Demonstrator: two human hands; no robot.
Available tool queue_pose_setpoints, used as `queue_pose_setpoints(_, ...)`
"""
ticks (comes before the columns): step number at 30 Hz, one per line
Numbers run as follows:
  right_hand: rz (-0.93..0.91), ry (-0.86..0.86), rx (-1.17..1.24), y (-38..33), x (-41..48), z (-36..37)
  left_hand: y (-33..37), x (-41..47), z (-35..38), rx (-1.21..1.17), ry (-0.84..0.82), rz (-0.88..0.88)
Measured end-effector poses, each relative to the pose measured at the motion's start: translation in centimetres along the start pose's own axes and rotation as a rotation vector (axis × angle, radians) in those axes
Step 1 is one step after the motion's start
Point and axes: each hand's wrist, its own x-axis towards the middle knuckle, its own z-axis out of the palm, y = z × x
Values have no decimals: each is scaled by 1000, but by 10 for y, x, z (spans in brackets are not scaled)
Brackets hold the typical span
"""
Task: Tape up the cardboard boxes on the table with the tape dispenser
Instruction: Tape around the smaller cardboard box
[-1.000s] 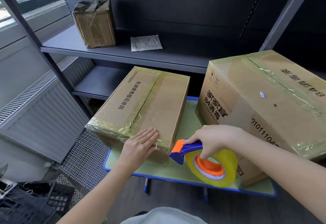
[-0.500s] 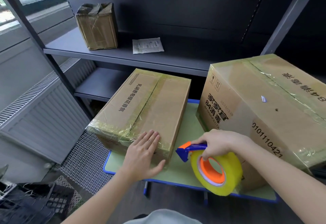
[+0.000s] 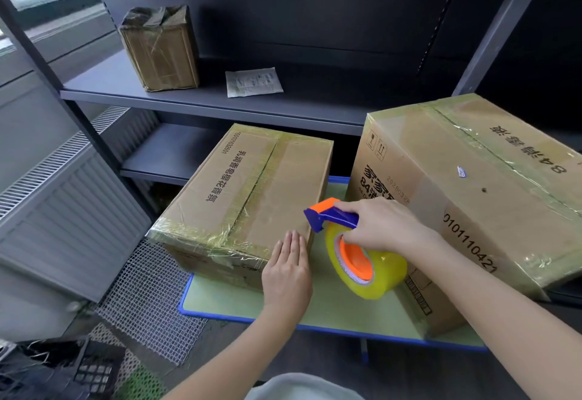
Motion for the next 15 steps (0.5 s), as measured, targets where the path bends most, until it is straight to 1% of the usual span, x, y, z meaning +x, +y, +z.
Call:
queue_pose_setpoints(4, -31, 186, 22, -22, 5, -1, -11, 0, -17, -75, 17, 59)
queue_pose_setpoints(7, -63, 315, -41, -43, 14, 1, -38, 0, -33, -103, -16, 109)
queue_pose_setpoints(11, -69, 457, -178, -75, 35, 12, -102, -4, -51, -32, -94, 70)
queue_pose_setpoints(13, -103, 610, -216, -87, 49, 25, -130, -8, -59, 20, -142, 66)
queue_pose_setpoints(15, -133, 719, -226, -97, 61, 39, -149, -11, -61, 68, -178, 107)
